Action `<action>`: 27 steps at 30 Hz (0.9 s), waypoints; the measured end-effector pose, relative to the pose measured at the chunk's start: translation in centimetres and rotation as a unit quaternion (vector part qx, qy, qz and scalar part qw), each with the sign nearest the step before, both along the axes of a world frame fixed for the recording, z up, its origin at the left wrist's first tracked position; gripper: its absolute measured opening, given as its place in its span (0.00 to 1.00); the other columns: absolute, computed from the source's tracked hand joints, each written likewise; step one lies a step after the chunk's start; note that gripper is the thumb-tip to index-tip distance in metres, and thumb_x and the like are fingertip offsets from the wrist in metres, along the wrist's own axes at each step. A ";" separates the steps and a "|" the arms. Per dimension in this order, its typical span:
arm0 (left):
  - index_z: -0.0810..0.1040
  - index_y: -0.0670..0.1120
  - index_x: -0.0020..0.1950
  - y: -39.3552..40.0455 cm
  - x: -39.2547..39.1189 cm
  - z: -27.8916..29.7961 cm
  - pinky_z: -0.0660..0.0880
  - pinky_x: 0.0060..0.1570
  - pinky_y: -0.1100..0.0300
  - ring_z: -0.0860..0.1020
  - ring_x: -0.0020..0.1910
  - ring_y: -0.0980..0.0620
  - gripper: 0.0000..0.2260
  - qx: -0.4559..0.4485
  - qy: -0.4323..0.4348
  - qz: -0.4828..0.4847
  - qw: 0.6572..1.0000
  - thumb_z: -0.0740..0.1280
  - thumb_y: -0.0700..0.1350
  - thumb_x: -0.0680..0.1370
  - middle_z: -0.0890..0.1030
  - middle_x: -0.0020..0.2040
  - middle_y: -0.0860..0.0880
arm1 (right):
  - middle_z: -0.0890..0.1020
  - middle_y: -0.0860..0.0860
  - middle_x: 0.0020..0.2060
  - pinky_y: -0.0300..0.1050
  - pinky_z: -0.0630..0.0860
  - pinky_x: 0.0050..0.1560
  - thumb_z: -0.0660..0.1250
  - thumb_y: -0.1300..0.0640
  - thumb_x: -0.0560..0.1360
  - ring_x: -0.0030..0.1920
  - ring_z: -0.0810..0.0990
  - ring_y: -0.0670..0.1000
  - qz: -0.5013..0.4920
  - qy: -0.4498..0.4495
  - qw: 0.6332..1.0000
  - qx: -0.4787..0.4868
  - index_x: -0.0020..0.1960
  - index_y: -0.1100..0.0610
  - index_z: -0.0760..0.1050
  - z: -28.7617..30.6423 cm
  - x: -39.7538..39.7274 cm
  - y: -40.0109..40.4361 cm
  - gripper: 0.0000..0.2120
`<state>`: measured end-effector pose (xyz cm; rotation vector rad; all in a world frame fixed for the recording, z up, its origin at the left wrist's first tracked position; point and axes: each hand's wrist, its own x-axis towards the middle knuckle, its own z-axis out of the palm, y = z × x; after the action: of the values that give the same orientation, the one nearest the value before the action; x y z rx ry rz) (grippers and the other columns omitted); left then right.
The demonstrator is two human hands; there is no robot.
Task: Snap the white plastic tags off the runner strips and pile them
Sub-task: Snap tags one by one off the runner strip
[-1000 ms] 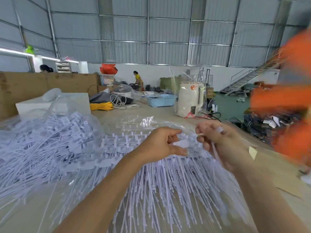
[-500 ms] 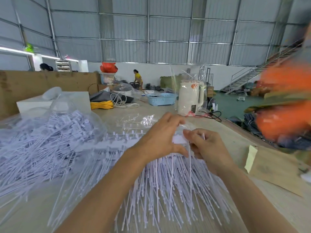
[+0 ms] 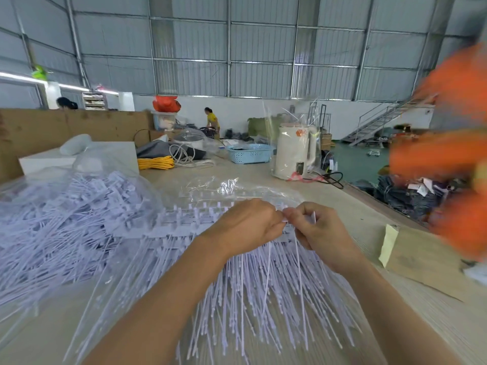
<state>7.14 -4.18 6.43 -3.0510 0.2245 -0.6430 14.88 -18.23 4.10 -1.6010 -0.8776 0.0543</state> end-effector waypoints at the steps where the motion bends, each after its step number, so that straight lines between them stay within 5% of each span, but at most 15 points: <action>1: 0.78 0.38 0.45 0.2 0.0 -0.1 0.72 0.36 0.53 0.73 0.34 0.47 0.14 -0.038 0.006 -0.017 0.999 0.58 0.46 0.80 0.76 0.36 0.42 | 0.68 0.46 0.18 0.35 0.59 0.22 0.66 0.55 0.77 0.19 0.61 0.44 0.002 -0.009 1.000 0.001 0.35 0.60 0.73 0.0 0.0 0.0 0.13; 4: 0.71 0.38 0.30 0.3 -0.2 -0.5 0.67 0.29 0.55 0.69 0.26 0.49 0.19 -0.179 0.014 -0.055 0.982 0.61 0.44 0.80 0.73 0.29 0.38 | 0.69 0.45 0.19 0.37 0.60 0.25 0.66 0.56 0.77 0.21 0.61 0.44 0.005 -0.035 0.999 0.017 0.33 0.56 0.74 -0.3 0.2 0.0 0.13; 12: 0.75 0.34 0.31 0.1 -0.2 -0.7 0.62 0.27 0.61 0.65 0.24 0.52 0.19 -0.323 0.024 -0.070 0.943 0.64 0.45 0.79 0.75 0.30 0.33 | 0.73 0.42 0.20 0.37 0.63 0.27 0.66 0.58 0.76 0.23 0.64 0.44 0.002 -0.060 0.997 0.052 0.31 0.50 0.75 -0.2 0.3 0.0 0.15; 17: 0.74 0.33 0.32 -0.6 -0.4 0.0 0.58 0.25 0.62 0.64 0.24 0.52 0.21 -0.374 0.037 -0.076 0.923 0.64 0.46 0.79 0.77 0.36 0.29 | 0.71 0.47 0.20 0.37 0.59 0.24 0.65 0.63 0.76 0.22 0.60 0.48 0.030 0.010 0.994 0.105 0.29 0.55 0.73 0.5 0.5 -0.4 0.16; 20: 0.76 0.41 0.27 -0.9 -0.3 0.5 0.59 0.22 0.66 0.64 0.21 0.53 0.19 -0.390 0.043 -0.088 0.916 0.64 0.46 0.78 0.77 0.34 0.31 | 0.73 0.52 0.21 0.33 0.58 0.21 0.63 0.66 0.75 0.20 0.60 0.44 0.048 0.060 0.989 0.130 0.30 0.59 0.68 0.5 0.7 -0.4 0.16; 22: 0.79 0.50 0.26 -0.2 -0.5 0.4 0.65 0.24 0.68 0.68 0.22 0.55 0.18 -0.402 0.037 -0.097 0.910 0.66 0.45 0.77 0.80 0.30 0.42 | 0.71 0.51 0.21 0.33 0.59 0.20 0.62 0.64 0.75 0.20 0.62 0.46 -0.041 0.119 0.977 0.174 0.30 0.58 0.68 0.9 2.0 -1.5 0.15; 25: 0.85 0.45 0.42 0.8 -0.6 0.1 0.70 0.28 0.72 0.77 0.27 0.62 0.04 -0.413 -0.023 -0.063 0.908 0.71 0.44 0.74 0.84 0.39 0.50 | 0.68 0.46 0.19 0.32 0.60 0.19 0.63 0.60 0.76 0.21 0.63 0.46 -0.137 0.214 0.927 0.277 0.32 0.56 0.66 1.4 4.6 -3.9 0.14; 27: 0.83 0.41 0.53 0.7 0.0 -0.5 0.69 0.35 0.79 0.79 0.37 0.65 0.15 -0.384 -0.043 -0.027 0.922 0.73 0.48 0.71 0.83 0.52 0.51 | 0.68 0.45 0.19 0.33 0.62 0.19 0.62 0.59 0.75 0.21 0.65 0.44 -0.089 0.244 0.916 0.306 0.32 0.56 0.65 1.4 4.6 -3.5 0.14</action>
<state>7.14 -3.45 5.91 -3.7449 0.0539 -1.0875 19.50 -21.72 5.46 -0.9986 -0.3024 0.0417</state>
